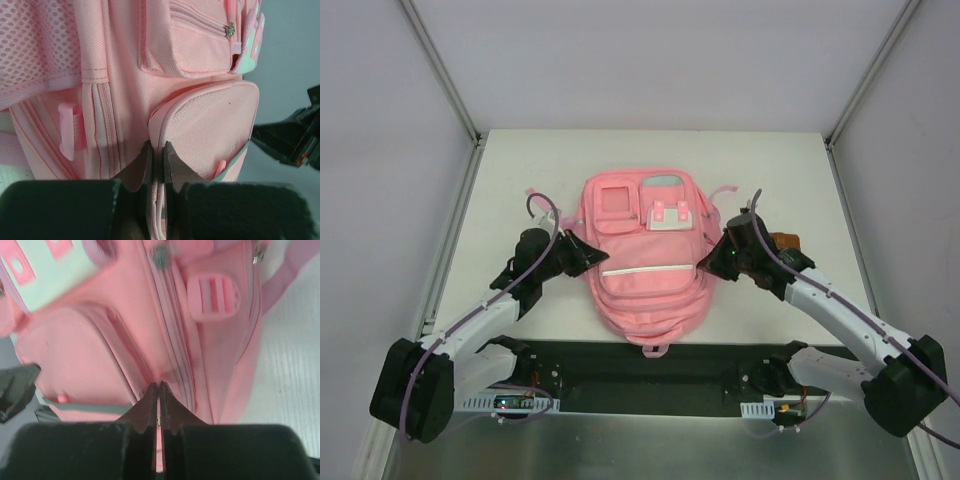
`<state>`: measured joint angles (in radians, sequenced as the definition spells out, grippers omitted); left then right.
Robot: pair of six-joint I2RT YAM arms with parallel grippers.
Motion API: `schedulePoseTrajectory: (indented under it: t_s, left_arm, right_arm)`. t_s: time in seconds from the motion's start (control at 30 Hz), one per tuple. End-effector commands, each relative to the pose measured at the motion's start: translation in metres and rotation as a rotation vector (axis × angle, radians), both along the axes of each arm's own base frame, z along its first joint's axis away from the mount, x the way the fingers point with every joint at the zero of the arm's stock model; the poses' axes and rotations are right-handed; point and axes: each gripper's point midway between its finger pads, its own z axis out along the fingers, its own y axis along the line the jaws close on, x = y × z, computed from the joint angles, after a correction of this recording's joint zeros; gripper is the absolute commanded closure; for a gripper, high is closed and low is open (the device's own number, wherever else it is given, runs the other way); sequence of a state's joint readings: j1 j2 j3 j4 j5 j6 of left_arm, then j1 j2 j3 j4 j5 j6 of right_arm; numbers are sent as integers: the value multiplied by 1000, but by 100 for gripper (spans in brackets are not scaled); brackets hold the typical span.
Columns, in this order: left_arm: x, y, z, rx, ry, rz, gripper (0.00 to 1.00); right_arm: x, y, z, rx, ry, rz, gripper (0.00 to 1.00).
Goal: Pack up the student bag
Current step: Unzip the student bag at the center of the board.
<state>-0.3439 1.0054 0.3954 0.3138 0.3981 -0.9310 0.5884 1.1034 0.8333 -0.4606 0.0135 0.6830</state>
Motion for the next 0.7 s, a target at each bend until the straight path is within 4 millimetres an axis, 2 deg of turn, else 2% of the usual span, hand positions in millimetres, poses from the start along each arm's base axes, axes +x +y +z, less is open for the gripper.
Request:
schedulePoseTrajectory:
  t_s: [0.0,0.03,0.07,0.1,0.13,0.17,0.27,0.37,0.43,0.5,0.53,0.57,0.6,0.63,0.67]
  left_arm:
    - [34,12,24,-42,-73,254,100]
    - [35,11,25,-33,-79,259,100]
    - [37,8,24,-24,-78,260,100]
    - [39,9,25,-17,-84,276,100]
    - [42,9,25,-13,-86,282,100]
    - [45,6,28,-6,-97,276,100]
    - [50,2,37,17,-138,264,100]
    - [48,-1,41,9,-148,261,100]
    - [43,-2,42,7,-156,251,100]
    - [39,6,41,27,-163,274,100]
    - [37,10,41,35,-170,287,100]
    - [34,17,45,37,-190,312,100]
    - [31,21,44,43,-190,325,100]
    - [28,26,49,35,-207,338,100]
    - [25,29,43,35,-196,353,100]
  right_arm:
    - [-57,18,-25,95,66,-1,99]
    - [-61,17,-29,102,50,-38,99]
    - [-67,22,-21,167,51,-82,99]
    - [-82,40,-15,210,31,-18,99]
    - [-86,45,-12,214,16,-10,99]
    - [-100,54,-10,210,18,33,99]
    - [-101,58,-5,161,-29,28,99]
    - [-91,82,11,220,-80,20,99]
    - [-83,83,15,196,-106,2,99]
    - [-68,86,29,218,-142,-19,99]
    - [-64,85,33,203,-155,13,99]
    - [-46,75,38,190,-172,-27,99]
    - [-34,72,52,201,-190,-38,99]
    - [-30,73,51,183,-178,24,99]
    - [-7,58,56,171,-178,-14,99]
